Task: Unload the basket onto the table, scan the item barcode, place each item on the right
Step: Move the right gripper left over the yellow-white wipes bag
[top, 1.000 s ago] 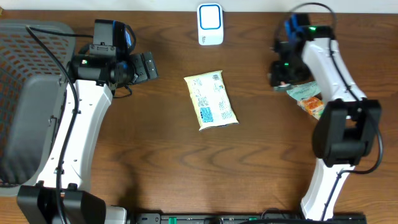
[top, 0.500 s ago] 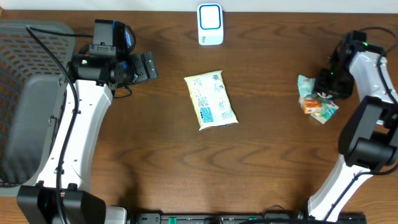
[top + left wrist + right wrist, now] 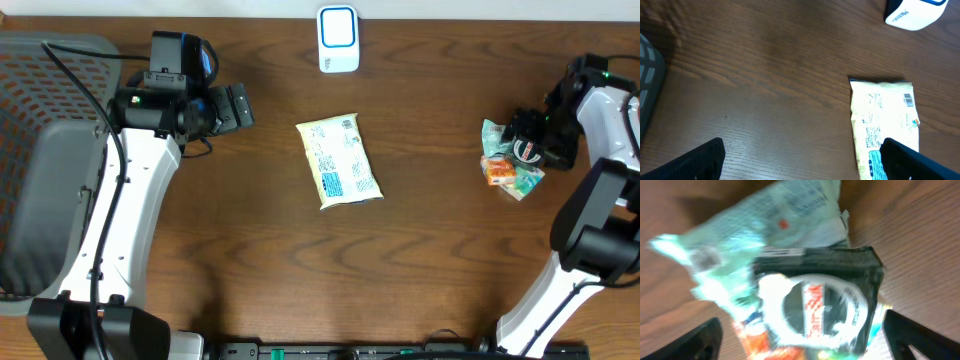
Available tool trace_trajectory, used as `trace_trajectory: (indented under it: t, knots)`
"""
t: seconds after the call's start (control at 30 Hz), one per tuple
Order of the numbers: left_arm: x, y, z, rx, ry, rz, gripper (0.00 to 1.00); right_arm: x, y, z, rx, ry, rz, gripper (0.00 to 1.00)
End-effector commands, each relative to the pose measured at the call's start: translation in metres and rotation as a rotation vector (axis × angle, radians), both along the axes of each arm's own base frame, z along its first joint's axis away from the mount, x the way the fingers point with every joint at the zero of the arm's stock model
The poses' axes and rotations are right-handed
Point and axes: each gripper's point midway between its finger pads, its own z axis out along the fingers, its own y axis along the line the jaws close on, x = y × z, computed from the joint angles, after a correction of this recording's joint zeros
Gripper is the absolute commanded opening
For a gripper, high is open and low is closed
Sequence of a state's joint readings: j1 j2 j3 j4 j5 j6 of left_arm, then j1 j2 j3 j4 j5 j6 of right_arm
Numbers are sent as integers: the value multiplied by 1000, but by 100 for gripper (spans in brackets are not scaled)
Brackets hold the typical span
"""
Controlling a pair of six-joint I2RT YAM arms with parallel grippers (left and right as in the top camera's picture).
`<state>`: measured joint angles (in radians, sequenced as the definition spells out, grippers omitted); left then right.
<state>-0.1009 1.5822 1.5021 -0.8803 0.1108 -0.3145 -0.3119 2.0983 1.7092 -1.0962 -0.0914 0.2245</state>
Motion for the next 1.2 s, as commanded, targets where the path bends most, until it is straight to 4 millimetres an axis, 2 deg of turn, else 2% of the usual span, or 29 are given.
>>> trace_trajectory:
  t: [0.0, 0.13, 0.2, 0.27, 0.37, 0.43, 0.5, 0.57, 0.63, 0.77, 0.8, 1.0, 1.17]
  knots:
    - [1, -1, 0, -6, 1, -6, 98, 23, 19, 74, -17, -192, 34, 99]
    - [1, -1, 0, -6, 1, -6, 98, 29, 57, 119, 11, -321, 115, 99]
    - [1, -1, 0, -6, 1, -6, 98, 30, 83, 132, 37, -355, 171, 99]
    - [1, -1, 0, -6, 1, -6, 98, 31, 104, 135, 75, -366, 215, 99]
    - [1, -1, 0, -6, 1, -6, 98, 29, 151, 133, 186, -366, 308, 99]
    - [1, -1, 0, -6, 1, -6, 98, 29, 185, 130, 260, -364, 376, 91]
    - [1, -1, 0, -6, 1, -6, 98, 26, 218, 124, 319, -356, 443, 84]
    - [1, -1, 0, -6, 1, -6, 98, 19, 255, 113, 364, -326, 512, 64]
    - [1, -1, 0, -6, 1, -6, 98, 12, 282, 102, 374, -292, 559, 54]
    - [1, -1, 0, -6, 2, -6, 98, 1, 333, 77, 398, -238, 636, 24]
    - [1, -1, 0, -6, 1, -6, 98, -1, 345, 68, 402, -219, 646, 20]
    - [1, -1, 0, -6, 2, -6, 98, -20, 393, 19, 430, -110, 681, 9]
    - [1, -1, 0, -6, 1, -6, 98, -46, 419, -8, 471, -17, 735, 10]
